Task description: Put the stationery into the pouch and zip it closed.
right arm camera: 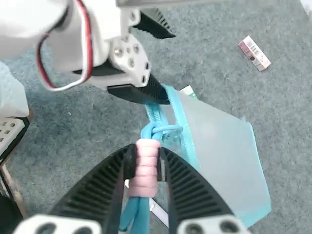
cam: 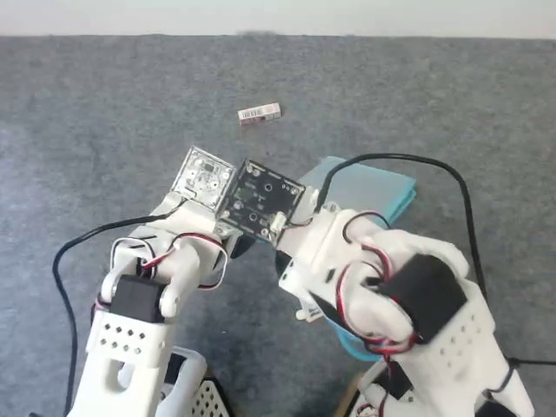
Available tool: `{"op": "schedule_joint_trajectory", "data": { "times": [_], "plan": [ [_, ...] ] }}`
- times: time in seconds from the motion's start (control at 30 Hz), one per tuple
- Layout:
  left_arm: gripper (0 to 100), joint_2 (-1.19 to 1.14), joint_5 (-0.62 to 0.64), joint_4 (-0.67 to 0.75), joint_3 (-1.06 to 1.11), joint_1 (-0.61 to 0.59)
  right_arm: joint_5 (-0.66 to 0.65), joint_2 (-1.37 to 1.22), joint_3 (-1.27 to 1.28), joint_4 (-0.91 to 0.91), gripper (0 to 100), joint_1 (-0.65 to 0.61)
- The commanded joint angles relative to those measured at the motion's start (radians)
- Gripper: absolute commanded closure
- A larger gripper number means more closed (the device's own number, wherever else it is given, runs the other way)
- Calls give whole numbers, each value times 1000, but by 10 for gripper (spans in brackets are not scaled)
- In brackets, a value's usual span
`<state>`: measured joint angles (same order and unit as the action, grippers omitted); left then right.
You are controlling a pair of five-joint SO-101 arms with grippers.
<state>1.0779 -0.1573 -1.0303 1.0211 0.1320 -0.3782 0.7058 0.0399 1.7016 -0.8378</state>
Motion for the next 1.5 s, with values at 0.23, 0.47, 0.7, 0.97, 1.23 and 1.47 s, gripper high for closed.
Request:
{"op": "schedule_joint_trajectory", "data": {
  "times": [0.23, 0.47, 0.7, 0.97, 1.23, 1.47],
  "plan": [
    [799, -9, 2, 138, 59, 18, -20, 134, -9, 48, 992, -18],
    [946, 0, 0, 183, 97, 6, -25, 136, -6, 73, 992, -13],
    [968, 0, 51, 138, 19, -127, -25, 147, 51, 79, 992, 10],
    [835, -95, 25, 41, -58, -190, -17, 127, 236, -62, 989, 31],
    [833, -333, 100, -192, -239, -253, 81, -16, 526, -360, 988, 25],
    [833, -459, 210, -207, -410, -563, 133, -239, 588, -558, 852, -70]
  ]
}}
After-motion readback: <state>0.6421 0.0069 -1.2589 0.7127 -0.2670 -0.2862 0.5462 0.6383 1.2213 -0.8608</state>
